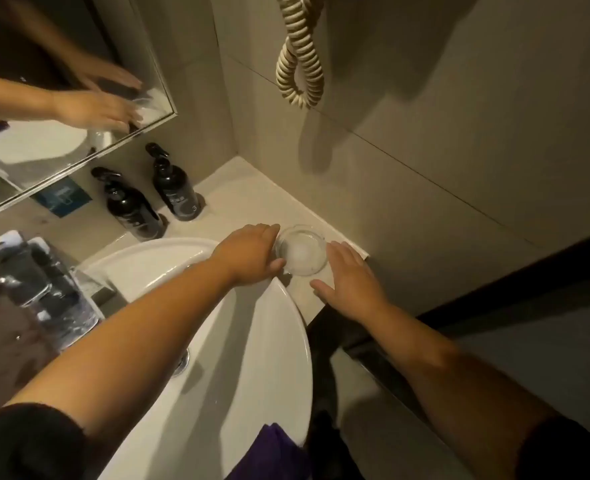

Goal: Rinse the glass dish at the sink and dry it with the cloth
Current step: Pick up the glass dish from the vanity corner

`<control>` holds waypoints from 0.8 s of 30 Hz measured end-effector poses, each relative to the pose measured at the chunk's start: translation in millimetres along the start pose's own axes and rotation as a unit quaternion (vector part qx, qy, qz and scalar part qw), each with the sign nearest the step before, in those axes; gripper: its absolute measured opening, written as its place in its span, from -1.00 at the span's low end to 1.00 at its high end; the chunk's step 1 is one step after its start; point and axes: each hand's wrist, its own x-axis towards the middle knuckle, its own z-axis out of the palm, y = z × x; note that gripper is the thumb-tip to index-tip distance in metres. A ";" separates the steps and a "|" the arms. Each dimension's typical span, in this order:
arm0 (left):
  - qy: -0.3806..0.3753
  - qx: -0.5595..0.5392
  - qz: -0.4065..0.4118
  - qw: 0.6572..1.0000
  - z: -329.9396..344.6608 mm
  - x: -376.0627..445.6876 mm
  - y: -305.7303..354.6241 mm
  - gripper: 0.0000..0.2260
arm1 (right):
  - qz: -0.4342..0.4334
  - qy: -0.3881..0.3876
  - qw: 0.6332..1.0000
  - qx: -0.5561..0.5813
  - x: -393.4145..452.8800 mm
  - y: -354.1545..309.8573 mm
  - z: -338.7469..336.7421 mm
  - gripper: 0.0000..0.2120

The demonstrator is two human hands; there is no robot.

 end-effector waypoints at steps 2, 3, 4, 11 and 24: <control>-0.041 -0.019 -0.012 0.999 0.8 17.0 -2.8 -0.37 | 0.001 -0.002 1.000 0.015 10.8 3.3 4.3 -0.20; -0.060 -0.026 -0.015 0.998 3.0 26.2 -4.6 -0.35 | 0.003 -0.004 1.000 0.018 15.6 5.3 7.0 -0.18; -0.083 -0.026 -0.015 0.996 2.2 33.0 -4.8 -0.31 | 0.004 -0.010 1.000 0.025 19.3 5.4 8.4 -0.16; -0.156 -0.005 0.001 0.988 17.6 73.0 -12.4 -0.07 | 0.019 -0.014 0.998 0.054 46.3 16.4 21.8 -0.10; -0.006 -0.203 0.040 0.978 -28.2 29.3 -6.6 -0.17 | -0.008 0.016 0.982 0.188 38.7 -1.5 -45.6 -0.14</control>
